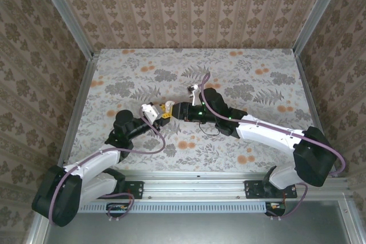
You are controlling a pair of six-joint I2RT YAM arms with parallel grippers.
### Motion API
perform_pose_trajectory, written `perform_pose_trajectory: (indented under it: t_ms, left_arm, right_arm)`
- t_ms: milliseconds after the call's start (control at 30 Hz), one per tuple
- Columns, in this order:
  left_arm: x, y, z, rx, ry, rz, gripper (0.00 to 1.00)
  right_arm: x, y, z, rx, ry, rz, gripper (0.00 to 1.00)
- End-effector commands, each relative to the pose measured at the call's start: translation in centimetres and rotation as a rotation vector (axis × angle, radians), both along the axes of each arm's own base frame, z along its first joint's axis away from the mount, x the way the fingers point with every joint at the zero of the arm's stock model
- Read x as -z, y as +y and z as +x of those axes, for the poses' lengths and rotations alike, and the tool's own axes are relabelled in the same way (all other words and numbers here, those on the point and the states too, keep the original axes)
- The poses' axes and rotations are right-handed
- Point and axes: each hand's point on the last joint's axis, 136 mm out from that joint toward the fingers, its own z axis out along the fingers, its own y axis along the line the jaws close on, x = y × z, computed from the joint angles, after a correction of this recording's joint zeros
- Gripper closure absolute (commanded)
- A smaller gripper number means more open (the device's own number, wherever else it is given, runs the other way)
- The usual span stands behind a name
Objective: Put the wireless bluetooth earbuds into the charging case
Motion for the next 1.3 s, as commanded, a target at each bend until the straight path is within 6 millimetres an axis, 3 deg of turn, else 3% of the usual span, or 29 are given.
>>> perform_pose_trajectory:
  t_ms: [0, 533, 1267]
  left_arm:
    - [-0.5, -0.2, -0.4, 0.012, -0.021, -0.008, 0.91]
    - [-0.6, -0.3, -0.3, 0.016, -0.014, -0.01, 0.91]
    - [-0.9, -0.5, -0.3, 0.024, -0.013, -0.011, 0.91]
  right_arm:
    - [-2.0, 0.4, 0.6, -0.004, -0.032, 0.056, 0.61]
    - [-3.6, 0.3, 0.8, -0.008, -0.073, 0.089, 0.68]
    - [-3.4, 1.0, 0.9, -0.041, -0.074, 0.081, 0.65]
